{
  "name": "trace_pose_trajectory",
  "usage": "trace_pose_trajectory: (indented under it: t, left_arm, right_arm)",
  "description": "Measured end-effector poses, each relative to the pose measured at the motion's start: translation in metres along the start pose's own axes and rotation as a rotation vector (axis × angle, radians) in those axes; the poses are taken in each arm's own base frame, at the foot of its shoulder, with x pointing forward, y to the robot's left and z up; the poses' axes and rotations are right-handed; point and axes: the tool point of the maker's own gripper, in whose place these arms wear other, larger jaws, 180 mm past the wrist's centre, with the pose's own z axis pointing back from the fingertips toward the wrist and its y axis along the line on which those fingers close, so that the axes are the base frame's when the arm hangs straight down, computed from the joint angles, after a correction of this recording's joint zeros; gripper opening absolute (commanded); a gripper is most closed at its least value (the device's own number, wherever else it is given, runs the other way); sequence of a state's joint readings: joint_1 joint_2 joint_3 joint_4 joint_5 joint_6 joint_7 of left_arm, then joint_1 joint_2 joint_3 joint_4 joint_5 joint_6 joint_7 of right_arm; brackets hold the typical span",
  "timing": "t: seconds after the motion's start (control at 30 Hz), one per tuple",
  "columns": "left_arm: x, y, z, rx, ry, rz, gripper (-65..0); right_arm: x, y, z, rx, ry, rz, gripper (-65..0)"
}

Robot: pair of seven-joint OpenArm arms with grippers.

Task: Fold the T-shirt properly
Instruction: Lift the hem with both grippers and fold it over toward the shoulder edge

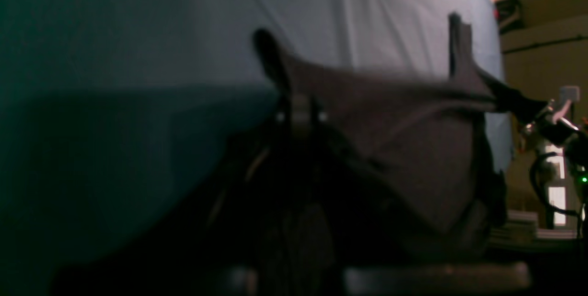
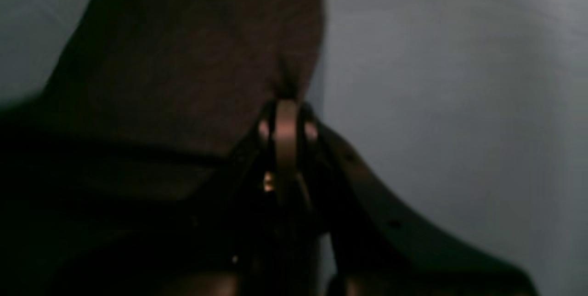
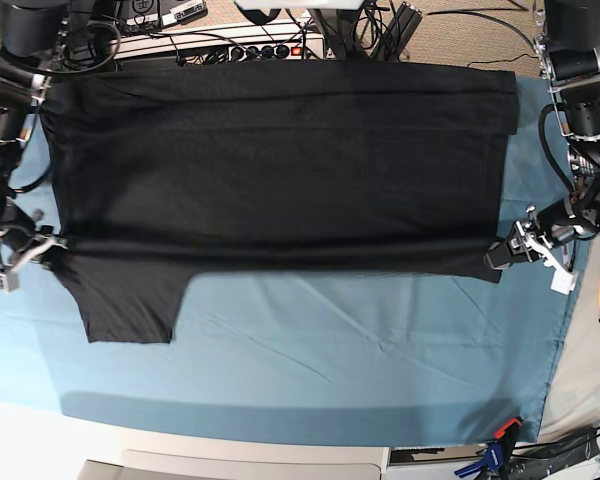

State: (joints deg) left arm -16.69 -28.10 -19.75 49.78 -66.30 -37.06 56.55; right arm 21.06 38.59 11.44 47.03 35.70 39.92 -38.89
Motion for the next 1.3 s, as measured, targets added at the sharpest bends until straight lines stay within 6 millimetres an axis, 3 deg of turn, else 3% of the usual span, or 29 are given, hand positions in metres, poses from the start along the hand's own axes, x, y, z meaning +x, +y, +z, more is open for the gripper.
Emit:
trace_pose_trajectory:
  t: [0.27,0.5,0.73,0.93,1.03,1.3]
  left_arm:
    - [-0.001,0.0,0.0,-0.001,0.008,0.0,-65.0]
    - [-0.002,-0.017,0.003,-0.099,0.02,0.006,-65.0]
    - [0.01,-0.01,0.018,-0.088,-0.049,0.027,-65.0]
    - [-0.02,0.001,0.036,-0.049,-0.026,0.033,-65.0]
    - [-0.027,0.0,0.041,-0.041,-0.016,0.019,-65.0]
    - [-0.021,0.0,0.048,-0.037,-0.042,0.006,-65.0]
  right_arm:
    - [0.011,-0.018,0.015,-0.036,-0.008,0.025,-65.0]
    - [0.007,-0.007,0.015,0.025,0.015,-0.051,-65.0]
    - [0.004,-0.002,0.016,0.052,0.033,-0.081,-65.0]
    - [-0.001,0.0,0.02,0.068,0.013,-0.108,-65.0]
    - [-0.009,-0.003,0.028,0.057,0.003,-0.116,-65.0]
    - [-0.02,-0.012,0.067,0.005,-0.03,-0.059,-65.0]
